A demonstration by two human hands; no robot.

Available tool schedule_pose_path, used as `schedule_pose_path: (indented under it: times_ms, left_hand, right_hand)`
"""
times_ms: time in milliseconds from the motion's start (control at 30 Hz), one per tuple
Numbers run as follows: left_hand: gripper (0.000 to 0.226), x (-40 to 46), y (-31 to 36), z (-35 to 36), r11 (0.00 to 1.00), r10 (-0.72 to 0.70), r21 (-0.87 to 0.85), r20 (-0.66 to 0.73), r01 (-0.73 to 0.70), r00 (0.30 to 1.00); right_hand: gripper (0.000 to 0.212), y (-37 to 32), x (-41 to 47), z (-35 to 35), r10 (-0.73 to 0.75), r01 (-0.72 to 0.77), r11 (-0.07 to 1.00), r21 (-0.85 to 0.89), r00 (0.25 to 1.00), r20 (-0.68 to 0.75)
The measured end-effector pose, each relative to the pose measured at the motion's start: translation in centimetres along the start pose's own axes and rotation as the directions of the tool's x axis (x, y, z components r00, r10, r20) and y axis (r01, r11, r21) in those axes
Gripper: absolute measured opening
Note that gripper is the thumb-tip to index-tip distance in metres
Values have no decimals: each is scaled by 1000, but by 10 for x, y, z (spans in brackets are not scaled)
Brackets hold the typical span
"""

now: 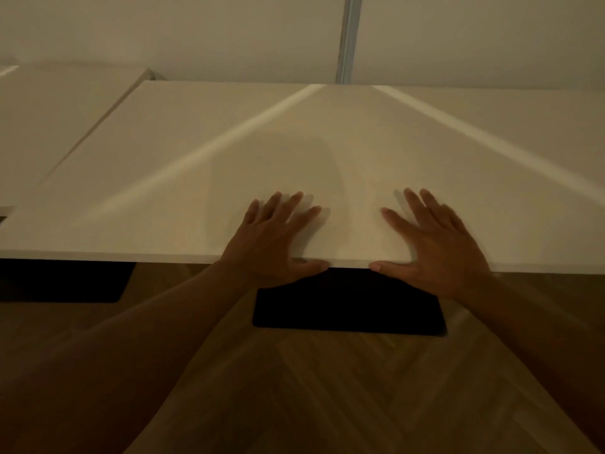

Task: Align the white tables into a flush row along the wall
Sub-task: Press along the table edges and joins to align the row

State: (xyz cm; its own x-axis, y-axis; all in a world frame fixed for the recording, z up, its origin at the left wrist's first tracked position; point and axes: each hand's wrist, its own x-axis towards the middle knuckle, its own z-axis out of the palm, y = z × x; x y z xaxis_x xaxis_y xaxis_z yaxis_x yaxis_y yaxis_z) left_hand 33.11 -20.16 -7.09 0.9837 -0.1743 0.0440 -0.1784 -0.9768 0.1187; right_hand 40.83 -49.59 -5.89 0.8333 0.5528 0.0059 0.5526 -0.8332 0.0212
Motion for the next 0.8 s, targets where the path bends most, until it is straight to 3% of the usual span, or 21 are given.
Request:
schedule_pose_path:
  times_ms: [200,600,800]
  left_hand:
    - [101,19,21,7,995,-38,89,44,34,998]
    - [101,21,24,3,987,-104,134,110,89,989]
    - [98,17,23,8,983,-95,160,63,84,993]
  right_hand:
    - [109,38,2,1,-32,36,994,-105,999,36]
    - [112,44,3,6,-17,20,999,-40,997,78]
    - [109,40,0,4,-14,18,998,-67,998,69]
